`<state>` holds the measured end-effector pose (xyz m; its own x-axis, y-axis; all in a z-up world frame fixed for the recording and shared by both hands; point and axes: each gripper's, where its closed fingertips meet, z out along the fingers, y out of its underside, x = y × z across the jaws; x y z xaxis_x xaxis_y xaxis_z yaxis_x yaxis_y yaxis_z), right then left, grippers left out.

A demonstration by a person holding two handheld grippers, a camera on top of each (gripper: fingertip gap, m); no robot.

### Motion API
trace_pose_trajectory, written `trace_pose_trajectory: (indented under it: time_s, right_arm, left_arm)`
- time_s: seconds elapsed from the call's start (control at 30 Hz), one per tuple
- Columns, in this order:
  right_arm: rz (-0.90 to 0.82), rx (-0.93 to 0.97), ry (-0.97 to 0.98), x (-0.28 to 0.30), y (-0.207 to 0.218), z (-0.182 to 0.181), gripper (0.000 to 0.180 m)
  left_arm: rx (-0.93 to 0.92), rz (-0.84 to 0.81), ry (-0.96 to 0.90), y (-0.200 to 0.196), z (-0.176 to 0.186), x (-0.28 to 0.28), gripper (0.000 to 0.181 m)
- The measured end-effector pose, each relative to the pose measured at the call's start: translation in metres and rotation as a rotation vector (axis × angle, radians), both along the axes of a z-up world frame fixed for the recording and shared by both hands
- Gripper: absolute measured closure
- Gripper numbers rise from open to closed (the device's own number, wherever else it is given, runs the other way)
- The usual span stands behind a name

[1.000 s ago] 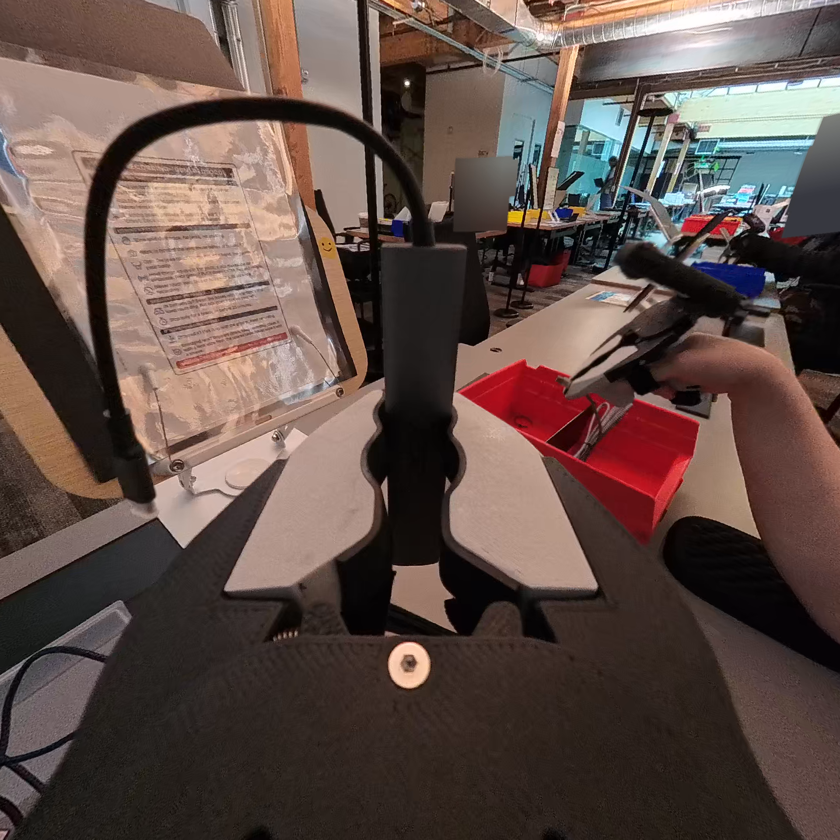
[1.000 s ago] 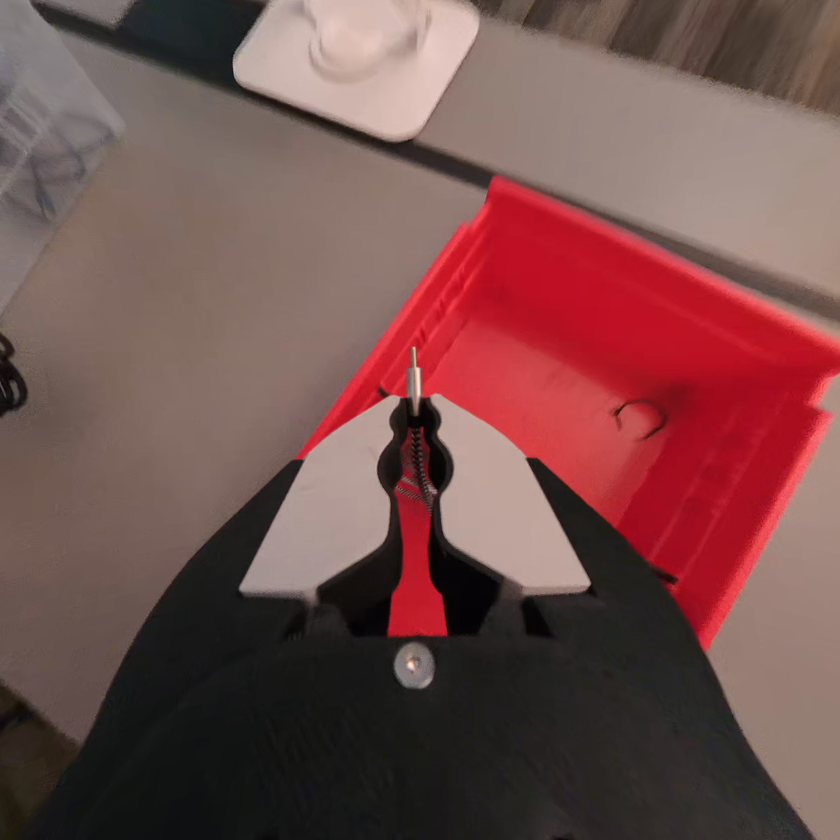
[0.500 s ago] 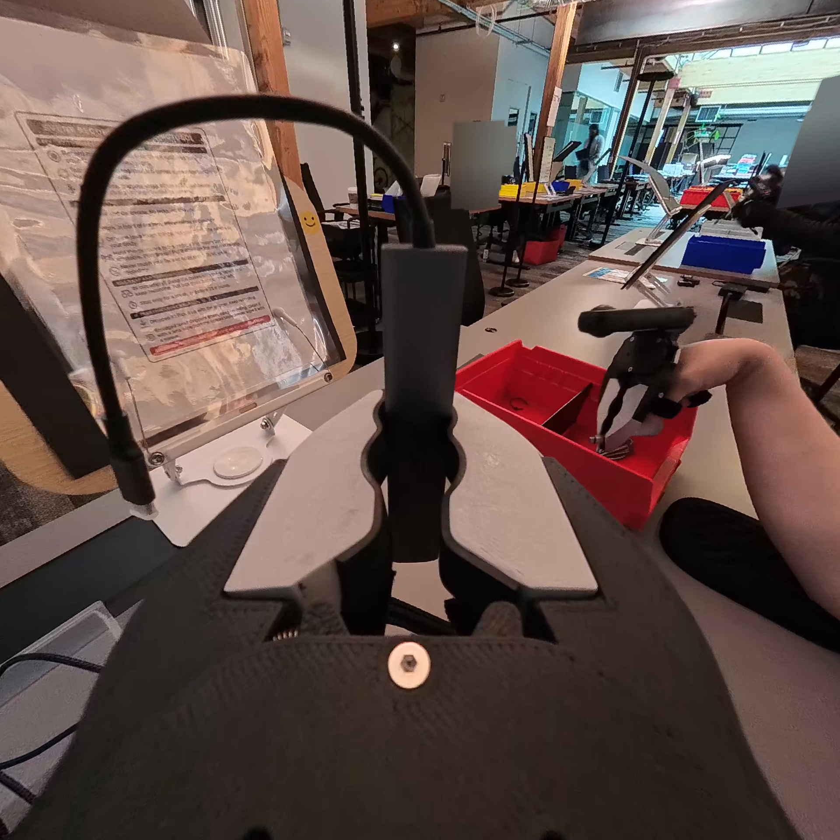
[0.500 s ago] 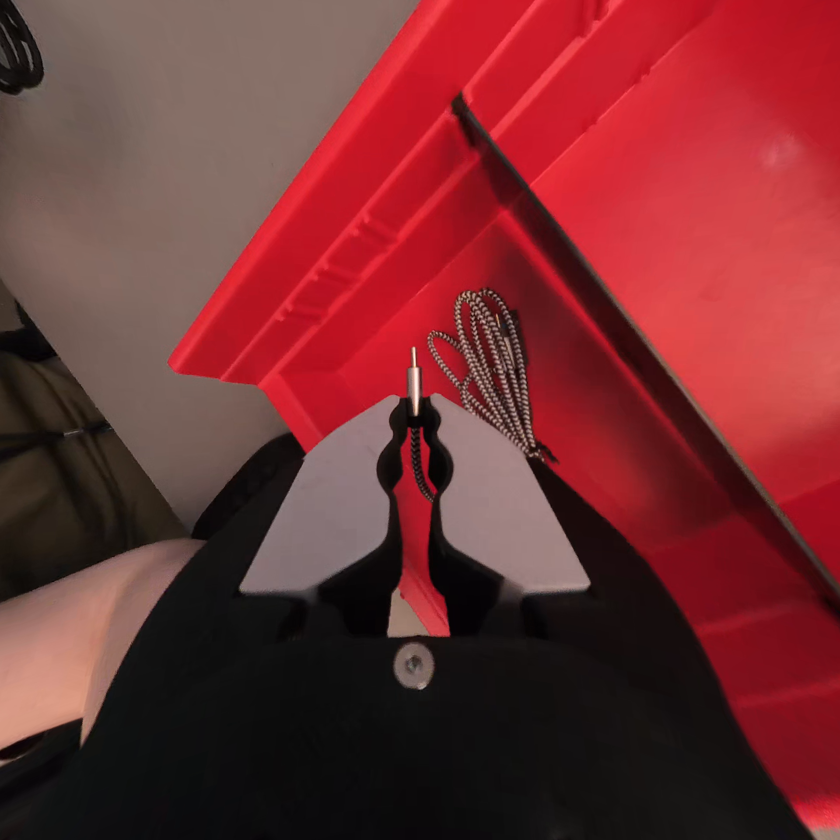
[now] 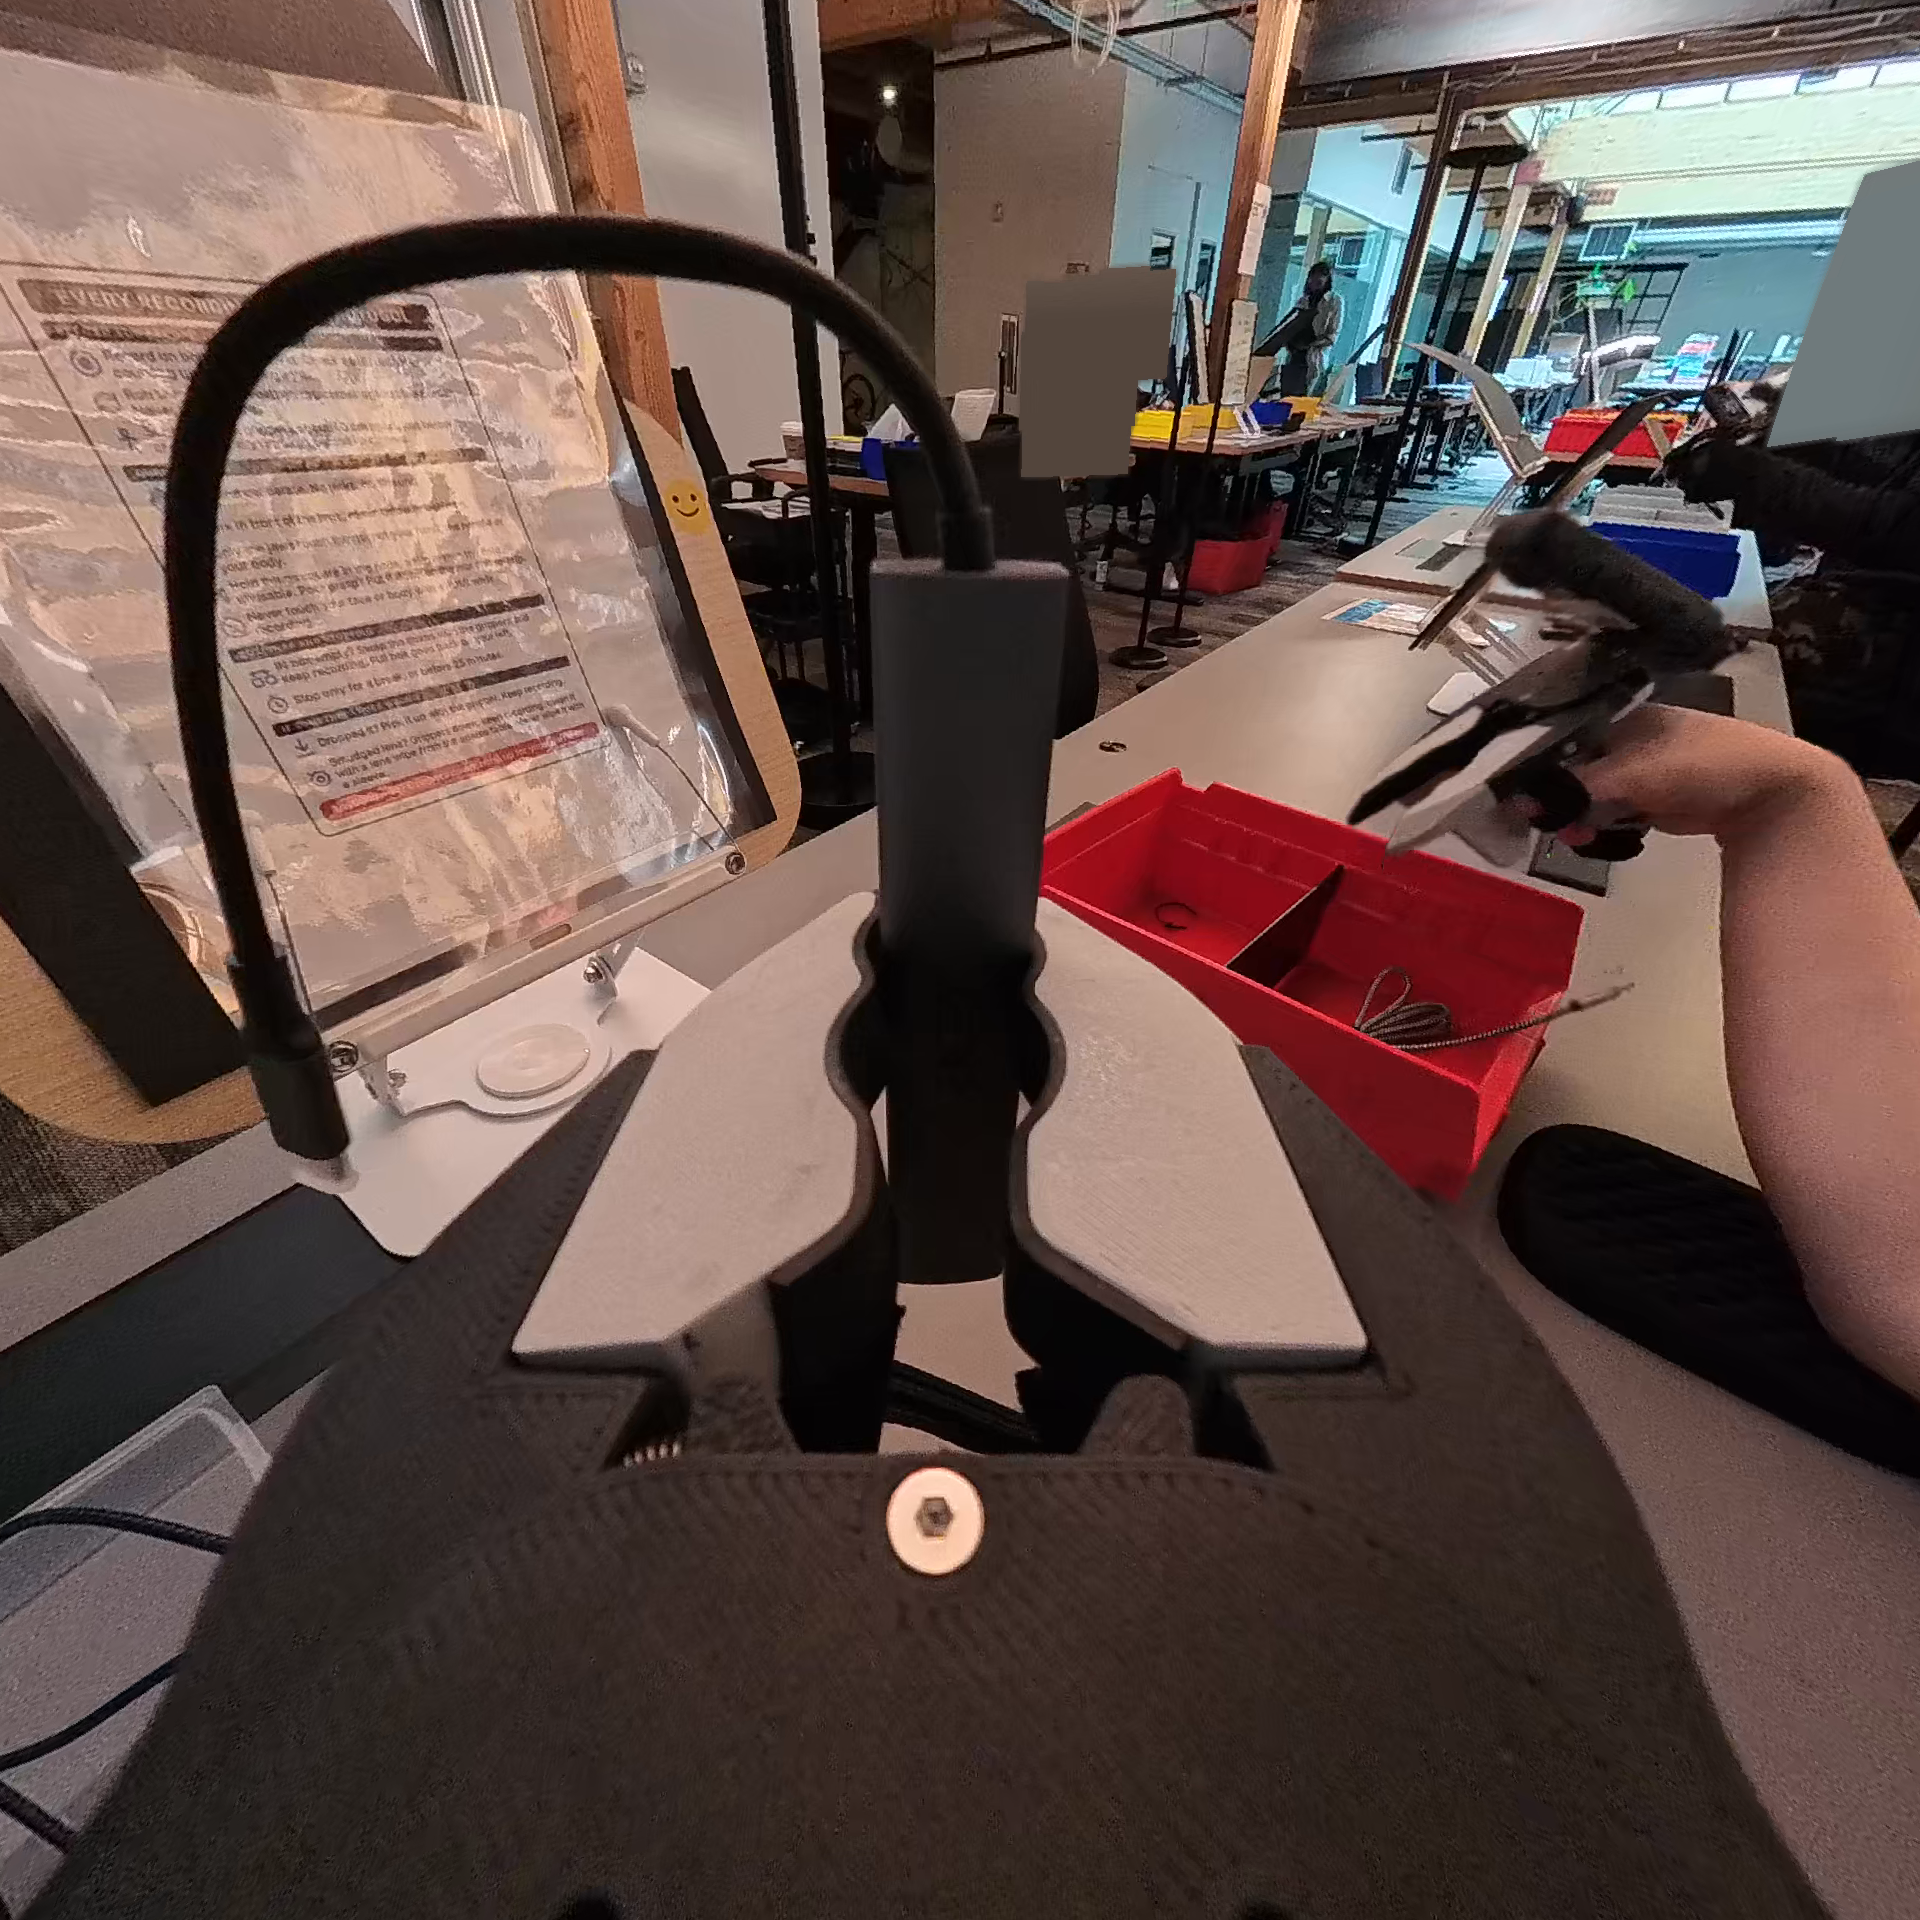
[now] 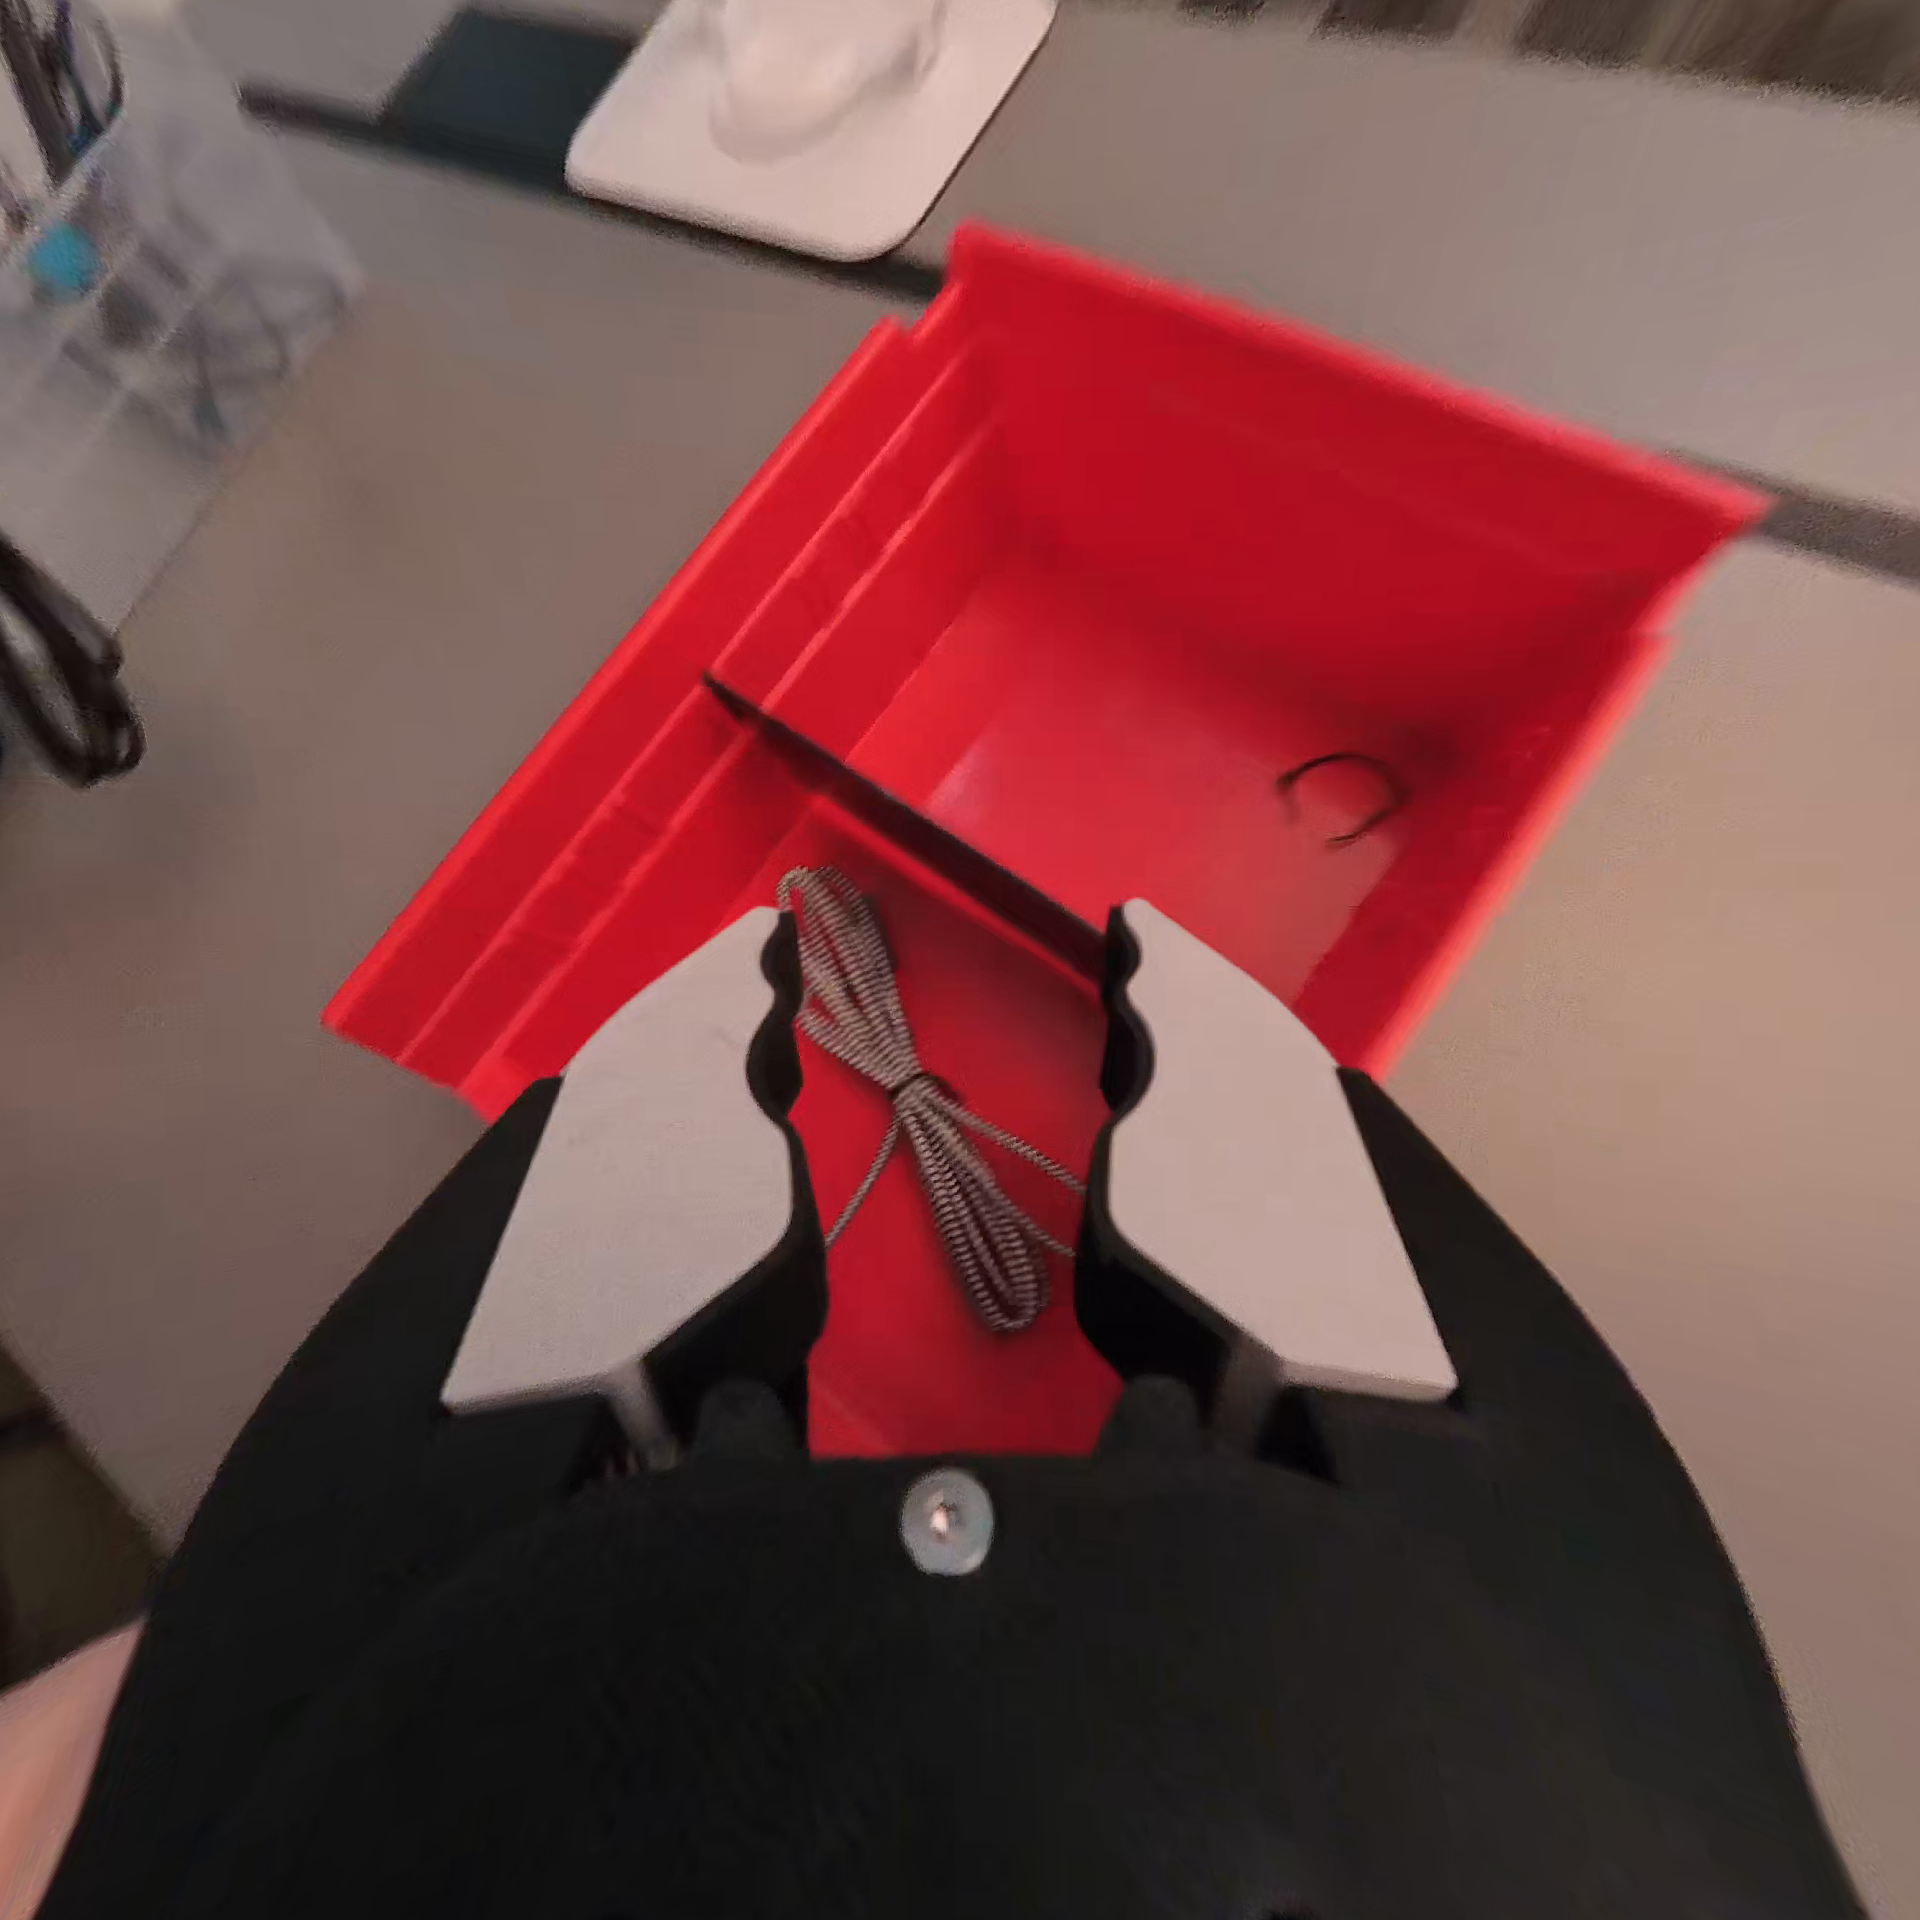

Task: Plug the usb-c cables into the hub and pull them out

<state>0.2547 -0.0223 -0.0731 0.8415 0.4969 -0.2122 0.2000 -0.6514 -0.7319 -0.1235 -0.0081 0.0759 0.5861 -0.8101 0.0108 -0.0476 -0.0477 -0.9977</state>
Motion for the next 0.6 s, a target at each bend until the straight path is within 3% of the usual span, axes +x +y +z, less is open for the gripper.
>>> trace_pose_trajectory:
  time_s: [0.13,0.23,0.3,0.4,0.6]
  right_arm:
    - [-0.275,0.008,-0.096,0.058,0.011,-0.005,0.124]
    - [-0.278,-0.148,-0.193,0.071,0.002,-0.041,0.129]
    - [-0.285,-0.275,-0.227,0.076,-0.006,-0.063,0.142]
    - [-0.324,-0.345,-0.07,0.071,-0.001,-0.071,0.172]
    - [-0.569,-0.355,0.01,0.104,-0.001,-0.069,0.174]
  left_arm:
    - [0.0,-0.001,0.001,0.0,0.0,0.001,0.161]
    - [0.0,0.001,0.007,0.0,-0.001,0.001,0.161]
    - [0.0,0.001,0.01,0.0,-0.002,0.002,0.161]
    - [-0.002,-0.001,0.017,0.0,-0.003,0.004,0.161]
    - [-0.001,-0.007,0.022,0.0,-0.004,0.006,0.161]
